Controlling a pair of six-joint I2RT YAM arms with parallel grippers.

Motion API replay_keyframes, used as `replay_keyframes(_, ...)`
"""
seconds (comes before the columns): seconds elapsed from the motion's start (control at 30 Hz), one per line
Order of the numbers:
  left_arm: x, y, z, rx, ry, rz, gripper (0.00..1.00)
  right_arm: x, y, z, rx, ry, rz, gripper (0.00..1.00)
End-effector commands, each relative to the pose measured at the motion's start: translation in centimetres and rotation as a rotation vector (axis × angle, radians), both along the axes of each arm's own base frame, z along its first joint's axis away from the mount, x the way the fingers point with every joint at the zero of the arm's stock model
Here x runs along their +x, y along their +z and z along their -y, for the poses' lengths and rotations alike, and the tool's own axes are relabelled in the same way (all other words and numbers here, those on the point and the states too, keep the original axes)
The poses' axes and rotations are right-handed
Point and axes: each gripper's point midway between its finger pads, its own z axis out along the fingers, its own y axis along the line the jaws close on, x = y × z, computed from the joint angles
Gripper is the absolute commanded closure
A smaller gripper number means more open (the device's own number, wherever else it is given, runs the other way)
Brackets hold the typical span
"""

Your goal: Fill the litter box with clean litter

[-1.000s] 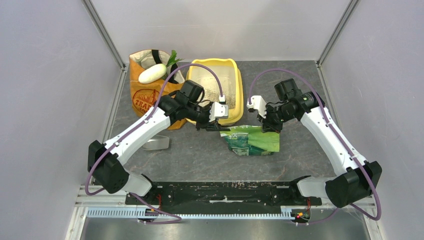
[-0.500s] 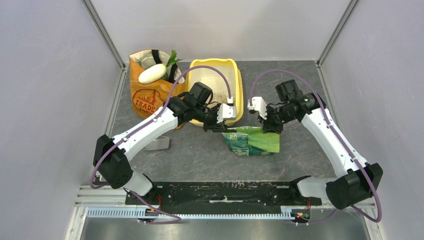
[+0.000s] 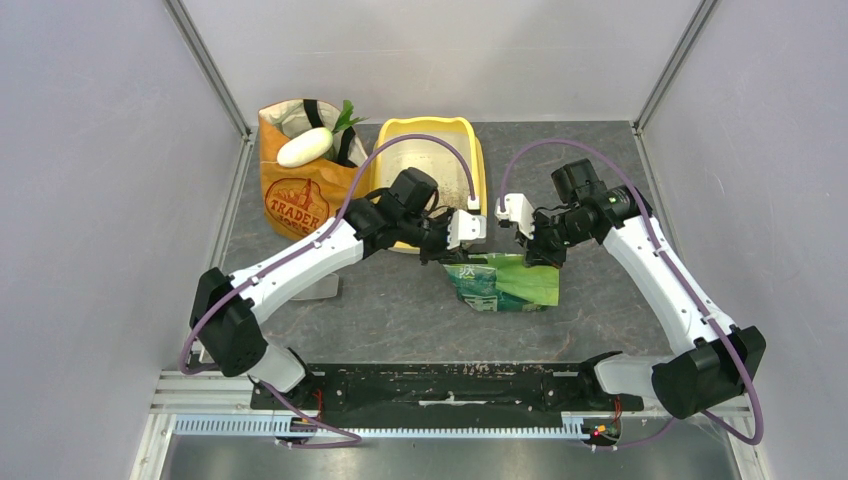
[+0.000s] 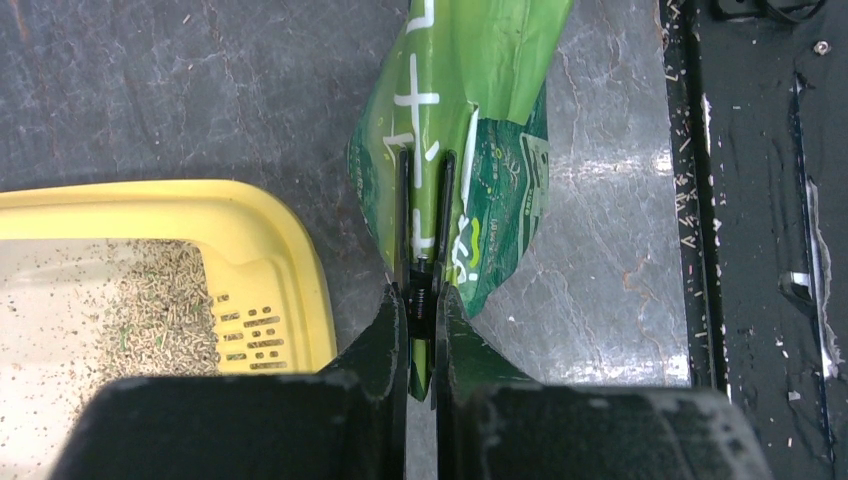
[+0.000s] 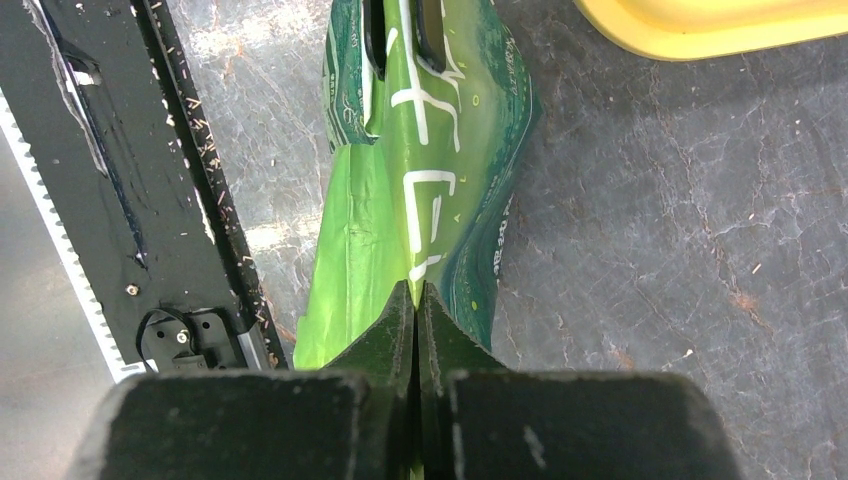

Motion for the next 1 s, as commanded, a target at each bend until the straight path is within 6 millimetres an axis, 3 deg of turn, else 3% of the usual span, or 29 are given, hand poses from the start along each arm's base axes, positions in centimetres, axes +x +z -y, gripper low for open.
replay_keyframes(0.0, 0.0, 1.5, 2.0, -0.063, -0.007, 0.015, 0.98, -0.2, 1.4, -1.3, 0.086, 0.042, 0.032, 1.00)
replay_keyframes(0.07, -0.2, 1.3, 1.9, -0.058, -0.011, 0.009, 0.98, -0.1, 1.5, -1.2, 0.079, 0.026, 0.034, 0.95)
replay_keyframes(0.27, -0.7, 1.1, 1.2, -0.040, -0.017, 0.007, 0.98, -0.4, 1.7, 0.3, 0.042, -0.016, 0.055, 0.46)
replay_keyframes(0.4, -0.7, 0.9, 1.2, -0.034, -0.019, 0.006, 0.98, -0.6, 2.5, 0.8, 0.063, -0.050, 0.049, 0.42)
replay_keyframes(0.57, -0.7, 0.7, 1.1, -0.026, -0.025, 0.008, 0.98, -0.7, 1.9, 1.6, 0.045, -0.064, 0.026, 0.53)
replay_keyframes(0.77, -0.5, 0.6, 1.1, -0.014, -0.030, 0.017, 0.98, -0.6, 1.1, 2.0, 0.039, -0.066, 0.009, 0.76)
replay_keyframes(0.9, -0.3, 0.4, 1.2, 0.003, -0.024, 0.017, 0.98, -0.3, 1.6, 1.4, 0.070, -0.060, 0.001, 0.97)
replay_keyframes(0.97, -0.4, 0.4, 1.4, 0.007, -0.029, 0.029, 0.98, -0.2, 1.7, 1.2, 0.080, -0.057, -0.003, 1.00)
